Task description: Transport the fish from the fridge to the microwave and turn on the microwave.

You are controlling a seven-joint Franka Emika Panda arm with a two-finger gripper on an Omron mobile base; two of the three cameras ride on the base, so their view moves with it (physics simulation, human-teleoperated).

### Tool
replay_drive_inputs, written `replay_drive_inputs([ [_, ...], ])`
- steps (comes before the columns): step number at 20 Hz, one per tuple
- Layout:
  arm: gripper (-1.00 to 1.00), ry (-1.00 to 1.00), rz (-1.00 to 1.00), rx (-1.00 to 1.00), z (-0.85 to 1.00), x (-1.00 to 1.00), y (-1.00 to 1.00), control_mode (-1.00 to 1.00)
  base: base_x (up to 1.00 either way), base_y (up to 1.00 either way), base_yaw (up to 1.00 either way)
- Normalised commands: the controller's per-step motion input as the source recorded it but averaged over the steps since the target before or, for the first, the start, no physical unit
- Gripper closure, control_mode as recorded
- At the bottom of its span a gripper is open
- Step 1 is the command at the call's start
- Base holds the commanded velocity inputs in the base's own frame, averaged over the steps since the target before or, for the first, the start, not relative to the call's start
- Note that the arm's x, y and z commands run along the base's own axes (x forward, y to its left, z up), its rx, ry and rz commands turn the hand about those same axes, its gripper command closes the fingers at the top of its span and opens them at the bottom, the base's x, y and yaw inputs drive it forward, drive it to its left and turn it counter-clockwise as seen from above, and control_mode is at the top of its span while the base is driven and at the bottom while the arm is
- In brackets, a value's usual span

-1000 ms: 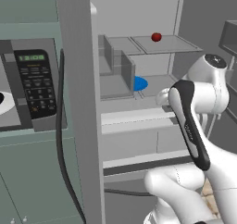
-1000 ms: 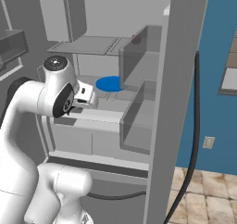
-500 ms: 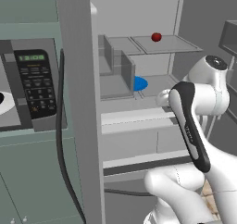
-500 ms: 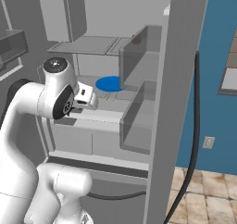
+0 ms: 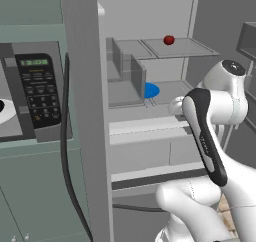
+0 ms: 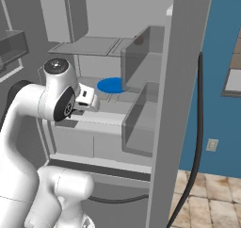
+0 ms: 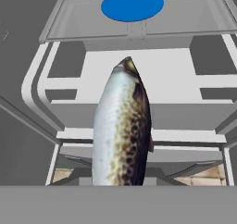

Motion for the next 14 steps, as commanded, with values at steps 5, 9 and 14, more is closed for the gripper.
replay_drive_inputs([
  [5,1.0,0.0,0.0,0.0,0.0,0.0,0.0,1.0,-0.35,0.0,0.0],
  [9,1.0,0.0,0.0,0.0,0.0,0.0,0.0,1.0,-0.55,0.0,0.0],
  [14,1.0,0.0,0.0,0.0,0.0,0.0,0.0,1.0,-0.58,0.0,0.0],
])
